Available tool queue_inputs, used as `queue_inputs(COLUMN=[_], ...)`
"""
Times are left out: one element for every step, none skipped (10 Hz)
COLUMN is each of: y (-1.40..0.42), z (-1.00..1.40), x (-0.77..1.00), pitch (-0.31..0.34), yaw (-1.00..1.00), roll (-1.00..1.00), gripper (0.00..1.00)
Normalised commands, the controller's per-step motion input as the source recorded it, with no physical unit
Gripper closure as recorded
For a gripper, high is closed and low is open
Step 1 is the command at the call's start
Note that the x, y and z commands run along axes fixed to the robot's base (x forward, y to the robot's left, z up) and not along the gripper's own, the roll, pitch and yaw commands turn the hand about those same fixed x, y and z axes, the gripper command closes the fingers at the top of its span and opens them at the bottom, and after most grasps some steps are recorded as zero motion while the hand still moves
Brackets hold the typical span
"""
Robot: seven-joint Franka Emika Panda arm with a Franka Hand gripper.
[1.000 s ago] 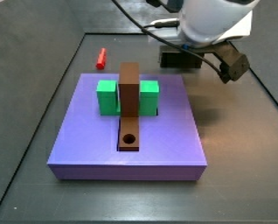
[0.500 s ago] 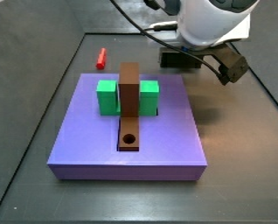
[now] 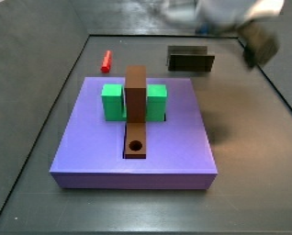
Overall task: Pick up the blue object. Move up. Place the blue object on the fixture. Regrasp the blue object. Move to above the board. Insert the blue object.
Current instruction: Move to above the board.
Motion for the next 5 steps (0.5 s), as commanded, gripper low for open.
queue_inputs(y=[0.05,0.03,0.04,0.03,0.00], z=[1.40,1.40,1.40,1.40,0.67], x=[-0.06,-0.05,-0.05,-0.06,-0.03], pitch=[-0.003,0.042,0.068,0.080,0.083], yaw=[-0.07,-0.06,-0.05,-0.02,0.00], roll=[-0.10,-0.08,-0.06,-0.01,0.01], gripper=[1.00,1.00,1.00,1.00,1.00])
